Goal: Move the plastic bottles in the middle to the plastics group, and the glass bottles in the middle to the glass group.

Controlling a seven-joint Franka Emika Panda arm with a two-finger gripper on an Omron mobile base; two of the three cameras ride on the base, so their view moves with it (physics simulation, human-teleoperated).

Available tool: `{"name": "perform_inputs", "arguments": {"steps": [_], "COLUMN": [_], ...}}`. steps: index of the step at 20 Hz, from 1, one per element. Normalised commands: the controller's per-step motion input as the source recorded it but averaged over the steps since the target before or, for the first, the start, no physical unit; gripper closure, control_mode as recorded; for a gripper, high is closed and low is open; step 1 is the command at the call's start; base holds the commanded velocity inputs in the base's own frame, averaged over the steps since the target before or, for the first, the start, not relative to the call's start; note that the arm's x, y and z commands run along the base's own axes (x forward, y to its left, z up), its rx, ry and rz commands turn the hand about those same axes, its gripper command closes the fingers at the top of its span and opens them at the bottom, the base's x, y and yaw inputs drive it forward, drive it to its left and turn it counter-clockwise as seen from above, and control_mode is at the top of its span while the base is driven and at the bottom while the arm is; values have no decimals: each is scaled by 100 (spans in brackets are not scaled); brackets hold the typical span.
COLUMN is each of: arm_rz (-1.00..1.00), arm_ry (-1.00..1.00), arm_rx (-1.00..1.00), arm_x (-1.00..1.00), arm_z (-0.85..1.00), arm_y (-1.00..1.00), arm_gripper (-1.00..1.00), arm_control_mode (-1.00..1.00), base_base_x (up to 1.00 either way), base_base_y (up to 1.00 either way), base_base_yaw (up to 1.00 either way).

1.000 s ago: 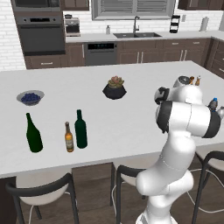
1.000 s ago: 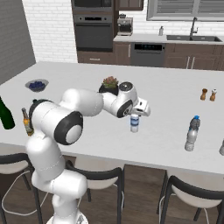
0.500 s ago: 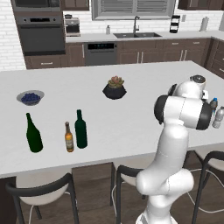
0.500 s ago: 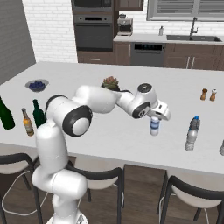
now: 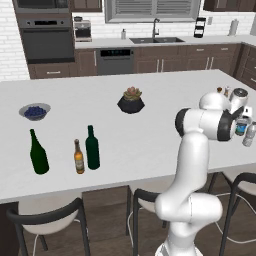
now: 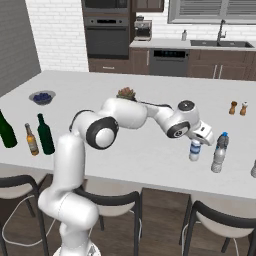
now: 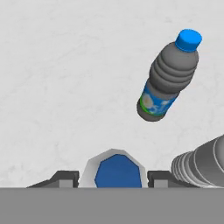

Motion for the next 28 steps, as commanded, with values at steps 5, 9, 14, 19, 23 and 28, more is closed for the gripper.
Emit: {"name": "perform_inputs", "arguments": {"steps": [5, 9, 14, 19, 23, 28], "arm_rz": [-4, 0, -4, -7, -8, -13], "arm_ry": [0, 0, 0, 0, 0, 0], "arm_rx": [5, 2, 1, 0, 0, 0], "arm_x": [0, 0, 0, 0, 0, 0], "arm_z": [-6, -1, -12, -24, -5, -3], "arm_y": [-21, 0, 0, 0, 0, -6], "arm_gripper": [100, 100, 100, 100, 100, 100], "arm_control_mode": [-100, -100, -100, -100, -100, -100], "base_base_x": [0, 0, 0, 0, 0, 0], "base_base_y": [0, 0, 0, 0, 0, 0], "base_base_yaw": [0, 0, 0, 0, 0, 0]}}
